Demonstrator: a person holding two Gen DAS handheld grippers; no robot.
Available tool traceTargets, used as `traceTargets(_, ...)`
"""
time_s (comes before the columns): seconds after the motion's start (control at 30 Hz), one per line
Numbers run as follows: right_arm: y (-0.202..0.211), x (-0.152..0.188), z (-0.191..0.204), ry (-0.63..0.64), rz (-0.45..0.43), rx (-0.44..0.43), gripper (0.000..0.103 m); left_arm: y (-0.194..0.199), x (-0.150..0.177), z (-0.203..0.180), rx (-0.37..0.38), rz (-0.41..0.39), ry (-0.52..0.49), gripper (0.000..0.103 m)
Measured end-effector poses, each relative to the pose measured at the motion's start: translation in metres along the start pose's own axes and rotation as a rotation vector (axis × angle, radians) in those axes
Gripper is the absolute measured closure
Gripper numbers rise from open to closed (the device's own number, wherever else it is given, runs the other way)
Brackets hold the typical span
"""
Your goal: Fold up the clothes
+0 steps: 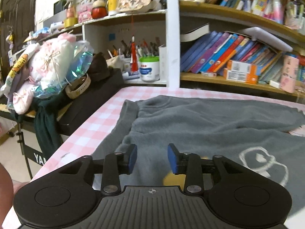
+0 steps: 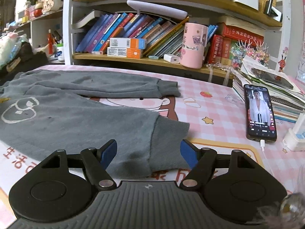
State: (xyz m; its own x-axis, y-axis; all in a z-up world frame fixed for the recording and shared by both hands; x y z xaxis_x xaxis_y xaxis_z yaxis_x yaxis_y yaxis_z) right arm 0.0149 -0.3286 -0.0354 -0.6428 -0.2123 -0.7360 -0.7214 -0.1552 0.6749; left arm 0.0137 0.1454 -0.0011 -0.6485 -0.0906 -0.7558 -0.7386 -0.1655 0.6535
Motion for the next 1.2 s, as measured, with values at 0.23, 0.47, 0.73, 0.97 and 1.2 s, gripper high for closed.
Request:
traceTargets(0.23,0.011,0.007,0.009,0.007,-0.008,-0.022,0.028,0.030,0.014,-0.028,-0.004,-0.052,-0.130,0.010)
traceTargets(0.47,0.018,0.007,0.017,0.004,-0.034,-0.042,0.019,0.047,0.023,-0.055,-0.037,-0.098,-0.267,0.000)
traceTargets(0.73,0.016,0.009,0.027,0.012,-0.030,-0.066,0.015,0.046,0.032,-0.071,-0.033,-0.083,-0.319,0.000)
traceTargets(0.97,0.008,0.009,0.032,0.029,-0.014,-0.074,0.013,0.042,0.033,-0.080,-0.028,-0.086,-0.342,0.000)
traceTargets(1.2,-0.005,0.006,0.040,0.056,0.006,-0.090,0.011,0.033,0.035,-0.098,-0.026,-0.099,-0.407,0.000)
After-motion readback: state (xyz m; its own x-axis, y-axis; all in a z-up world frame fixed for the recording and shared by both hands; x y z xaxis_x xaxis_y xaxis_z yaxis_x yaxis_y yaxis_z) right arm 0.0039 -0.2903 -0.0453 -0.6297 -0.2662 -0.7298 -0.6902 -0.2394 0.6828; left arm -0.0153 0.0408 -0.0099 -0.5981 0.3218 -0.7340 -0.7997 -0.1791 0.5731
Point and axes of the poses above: each gripper's, at about its wrist camera, not at the fingertips, and y roughly against the way its jaws point, z to its left, x to its underside, the point moved 10 cm from there along -y, roughly the way its jaws point, and after that the axes turned 11 degrees about z, right-handed, at the moved point
